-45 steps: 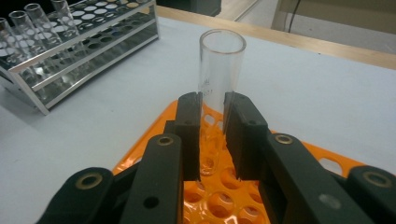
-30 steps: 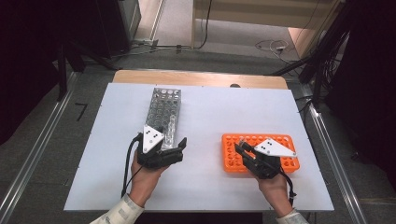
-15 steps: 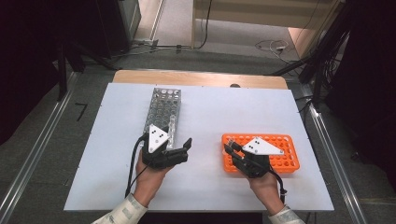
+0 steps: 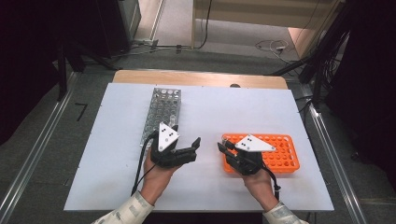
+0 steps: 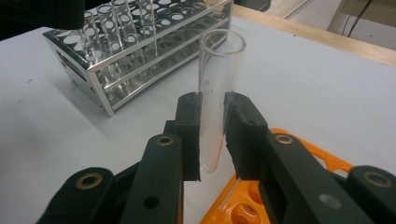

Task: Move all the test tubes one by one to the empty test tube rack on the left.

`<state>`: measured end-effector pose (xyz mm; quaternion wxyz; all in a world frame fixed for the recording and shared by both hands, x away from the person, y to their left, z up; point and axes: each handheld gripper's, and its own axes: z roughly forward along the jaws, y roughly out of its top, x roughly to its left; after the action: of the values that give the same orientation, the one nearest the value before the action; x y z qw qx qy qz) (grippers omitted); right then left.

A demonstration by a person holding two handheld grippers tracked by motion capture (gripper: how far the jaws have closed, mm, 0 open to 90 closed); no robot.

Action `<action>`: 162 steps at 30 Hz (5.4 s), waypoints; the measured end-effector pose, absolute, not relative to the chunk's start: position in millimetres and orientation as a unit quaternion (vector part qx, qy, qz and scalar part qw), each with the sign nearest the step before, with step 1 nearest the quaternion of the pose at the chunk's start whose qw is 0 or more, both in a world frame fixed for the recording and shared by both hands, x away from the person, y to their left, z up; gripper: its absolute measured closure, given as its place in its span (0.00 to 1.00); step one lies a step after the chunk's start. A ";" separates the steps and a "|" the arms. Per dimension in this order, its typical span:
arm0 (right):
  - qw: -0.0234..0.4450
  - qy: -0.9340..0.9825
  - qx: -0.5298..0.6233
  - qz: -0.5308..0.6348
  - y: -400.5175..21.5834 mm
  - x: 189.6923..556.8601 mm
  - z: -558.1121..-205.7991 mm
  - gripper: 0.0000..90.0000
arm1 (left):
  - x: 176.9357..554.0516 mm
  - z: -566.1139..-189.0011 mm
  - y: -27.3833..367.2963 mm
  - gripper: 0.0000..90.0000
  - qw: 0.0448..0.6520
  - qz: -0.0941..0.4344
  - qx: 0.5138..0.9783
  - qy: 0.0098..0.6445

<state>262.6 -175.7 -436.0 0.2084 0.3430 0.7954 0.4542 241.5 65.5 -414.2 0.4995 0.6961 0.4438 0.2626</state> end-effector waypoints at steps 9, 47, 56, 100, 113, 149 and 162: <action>0.206 0.799 0.339 0.452 -169.1 266.2 -437.3 0.81 | 244.8 -412.8 54.4 0.24 0.503 0.255 0.705 0.431; 0.197 0.808 0.329 0.447 -156.5 266.6 -440.1 0.81 | 253.2 -419.8 13.1 0.84 0.502 0.216 0.757 0.357; 0.194 0.807 0.331 0.449 -157.9 267.0 -439.4 0.80 | 254.1 -417.4 12.7 0.84 0.504 0.218 0.753 0.362; 0.173 0.801 0.356 0.450 -166.2 272.6 -436.9 0.36 | 318.1 -386.3 81.3 0.84 0.474 0.287 0.686 0.471; 0.174 0.800 0.355 0.452 -167.4 272.2 -436.2 0.36 | 322.6 -389.3 111.4 0.84 0.460 0.319 0.659 0.502; 0.175 0.801 0.356 0.448 -167.7 272.1 -438.0 0.37 | 326.0 -423.3 108.8 0.82 0.427 0.297 0.682 0.513; 0.177 0.800 0.358 0.448 -168.8 272.3 -438.2 0.37 | 318.0 -414.8 114.5 0.68 0.453 0.278 0.672 0.515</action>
<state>272.3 -168.8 -438.2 0.1766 0.3583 0.8000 0.4476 318.0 114.5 -414.8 0.4534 0.6719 0.5154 0.2781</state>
